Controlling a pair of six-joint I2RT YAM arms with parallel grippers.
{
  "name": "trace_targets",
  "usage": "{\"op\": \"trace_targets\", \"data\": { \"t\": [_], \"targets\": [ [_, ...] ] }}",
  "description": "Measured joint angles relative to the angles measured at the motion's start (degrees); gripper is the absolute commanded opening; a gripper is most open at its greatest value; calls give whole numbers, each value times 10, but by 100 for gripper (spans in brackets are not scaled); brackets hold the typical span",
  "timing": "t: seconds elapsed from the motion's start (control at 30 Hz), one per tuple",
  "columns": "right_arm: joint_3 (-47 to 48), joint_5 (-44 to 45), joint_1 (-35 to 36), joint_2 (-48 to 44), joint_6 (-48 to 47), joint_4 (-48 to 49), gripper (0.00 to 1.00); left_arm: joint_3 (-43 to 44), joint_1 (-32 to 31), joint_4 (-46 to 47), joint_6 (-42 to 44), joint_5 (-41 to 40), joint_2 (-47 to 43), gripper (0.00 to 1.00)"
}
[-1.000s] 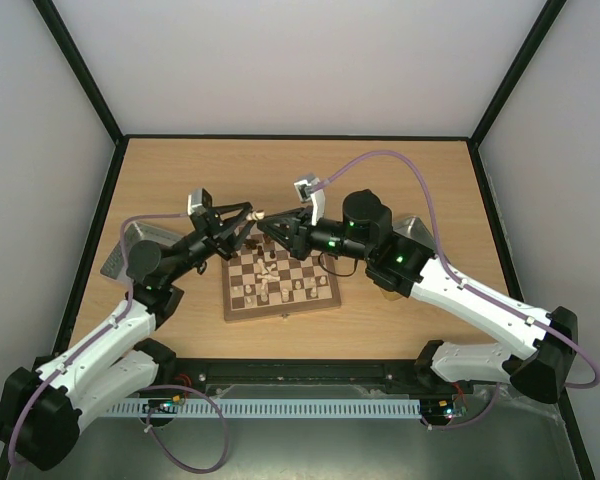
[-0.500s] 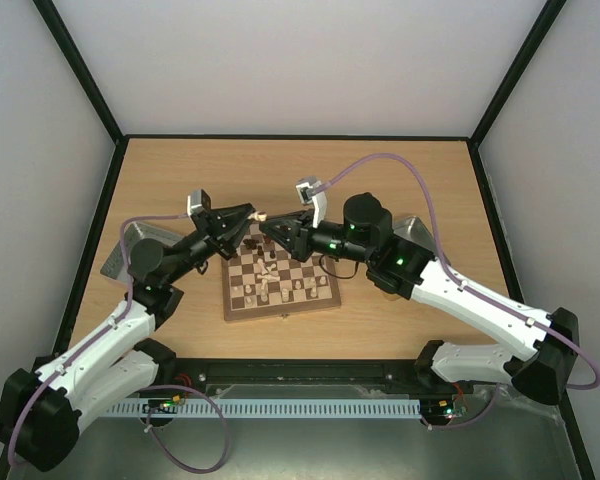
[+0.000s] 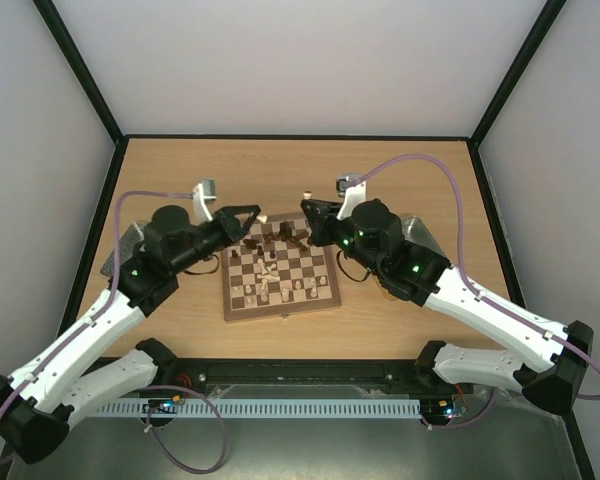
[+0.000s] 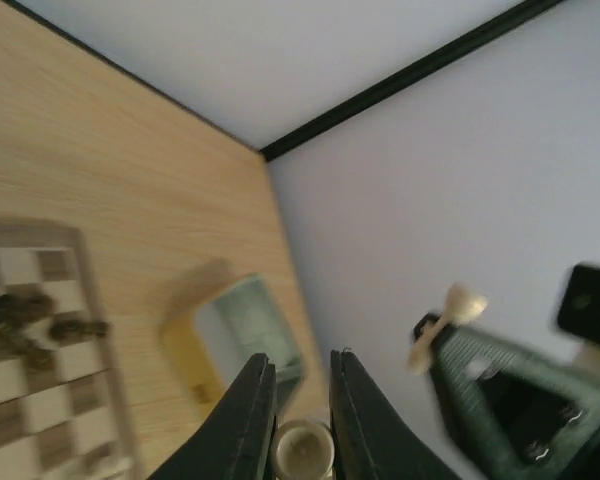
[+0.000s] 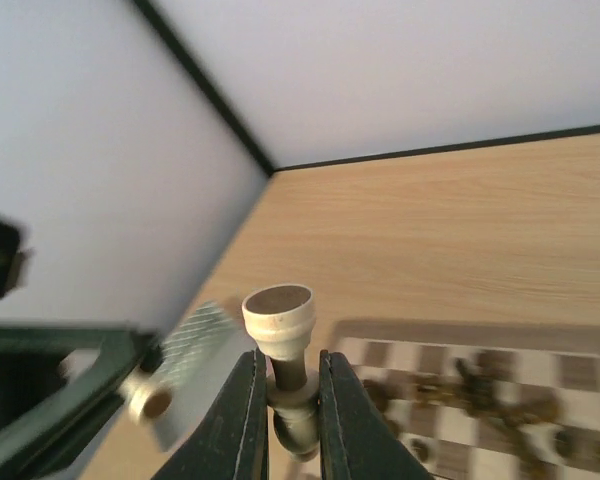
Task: Set up the chess pieces on the board
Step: Pick up the chess piece from the chessboard, then place the chess piece on the chessboard.
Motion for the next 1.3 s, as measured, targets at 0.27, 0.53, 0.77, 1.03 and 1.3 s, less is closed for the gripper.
{"op": "trace_targets", "data": {
  "t": [0.27, 0.53, 0.77, 1.03, 1.3],
  "targets": [
    [-13, 223, 0, -16, 46, -83, 8, 26, -171, -151, 196, -179, 113, 12],
    [-37, 340, 0, -73, 87, -130, 9, 87, -311, -179, 296, -291, 254, 12],
    [-50, 390, 0, -120, 113, -155, 11, 155, -372, -153, 351, -323, 379, 12],
    [-58, 409, 0, -143, 123, -167, 11, 151, -382, -119, 367, -323, 452, 12],
    [-59, 409, 0, -141, 123, -168, 12, 149, -382, -89, 376, -330, 484, 12]
  ]
}}
